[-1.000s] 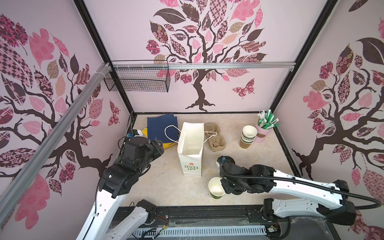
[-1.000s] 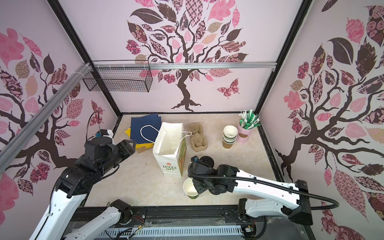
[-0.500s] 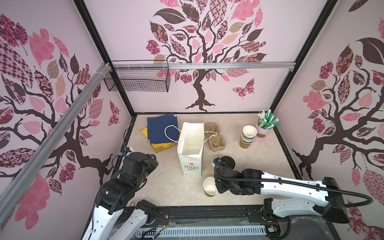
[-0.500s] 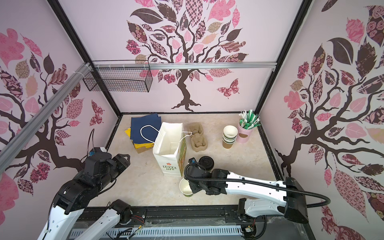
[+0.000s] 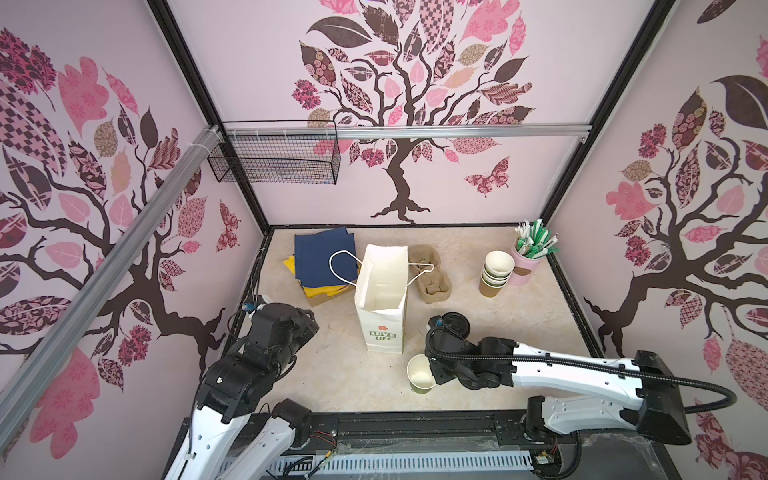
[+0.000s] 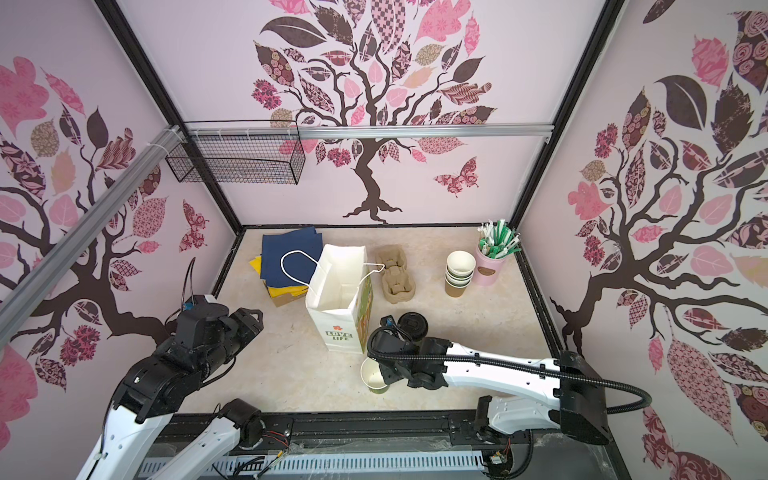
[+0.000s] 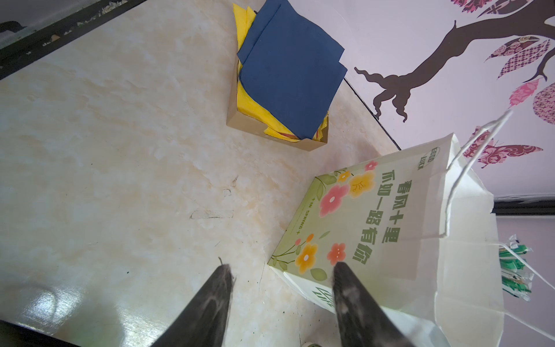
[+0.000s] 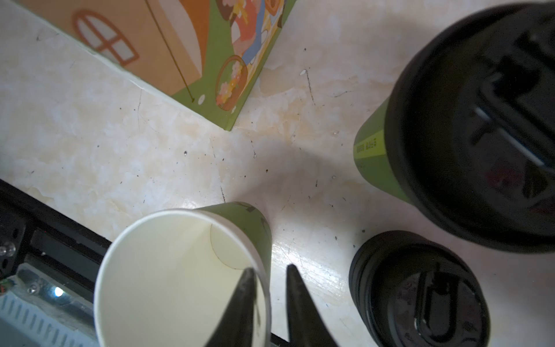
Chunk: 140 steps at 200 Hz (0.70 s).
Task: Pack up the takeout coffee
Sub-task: 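Carry the green paper cup toward the robot and set it down with the right gripper, then move the right gripper over the spare black lid and grasp it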
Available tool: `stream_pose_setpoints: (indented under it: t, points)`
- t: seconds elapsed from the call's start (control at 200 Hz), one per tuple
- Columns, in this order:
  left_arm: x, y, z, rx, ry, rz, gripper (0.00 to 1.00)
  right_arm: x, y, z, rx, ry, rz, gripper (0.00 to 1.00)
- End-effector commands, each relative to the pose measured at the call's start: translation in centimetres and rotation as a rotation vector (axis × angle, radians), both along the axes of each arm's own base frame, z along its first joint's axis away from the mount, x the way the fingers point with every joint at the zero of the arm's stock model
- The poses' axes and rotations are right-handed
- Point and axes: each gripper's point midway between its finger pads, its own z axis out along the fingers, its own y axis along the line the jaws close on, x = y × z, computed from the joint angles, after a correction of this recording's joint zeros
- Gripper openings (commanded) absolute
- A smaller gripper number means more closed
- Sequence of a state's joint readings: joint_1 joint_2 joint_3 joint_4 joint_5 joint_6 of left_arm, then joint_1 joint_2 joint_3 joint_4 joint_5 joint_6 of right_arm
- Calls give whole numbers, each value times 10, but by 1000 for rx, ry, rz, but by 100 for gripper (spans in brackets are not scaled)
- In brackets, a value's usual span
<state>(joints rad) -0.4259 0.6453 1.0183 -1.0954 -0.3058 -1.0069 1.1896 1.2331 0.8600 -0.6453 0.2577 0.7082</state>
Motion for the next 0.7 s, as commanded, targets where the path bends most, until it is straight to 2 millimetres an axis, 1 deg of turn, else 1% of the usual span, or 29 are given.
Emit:
stream_pose_setpoints:
  t: [0.0,0.045,0.12,0.18,0.245,0.29,0.355,0.44,0.48,0.525,0.6,0.64,0.695]
  points:
    - [5,-4,-3,-17,-2,-1,58,4,1,20,11,-16,-25,41]
    - [6,-5,-3,-15,1,-4,58,4,-2,30,15,-18,-31,46]
    - [6,-5,-3,-15,3,-6,58,0,-13,46,18,-13,-50,48]
    - [7,-5,-3,-16,1,-6,58,-4,-31,53,9,-6,-97,49]
    - [7,-6,-4,-20,0,-6,58,-11,-56,52,-19,17,-173,50]
    - [8,-7,-5,-24,0,-7,58,-18,-74,44,-57,50,-226,51]
    - [8,-8,-8,-31,4,-7,58,-29,-98,27,-130,109,-294,51]
    - [9,-10,-10,-38,11,-14,58,-38,-114,10,-162,164,-352,52]
    - [9,-11,-11,-40,15,-17,58,-38,-117,5,-143,181,-375,54]
    - [9,-12,-11,-41,17,-20,58,-36,-118,-2,-108,208,-388,58]
    - [9,-13,-12,-42,21,-24,58,-27,-120,-14,-49,256,-411,64]
    - [9,-13,-13,-43,23,-27,58,-23,-120,-16,-29,265,-415,67]
    - [9,-14,-12,-43,24,-31,58,-16,-121,-19,-29,260,-423,73]
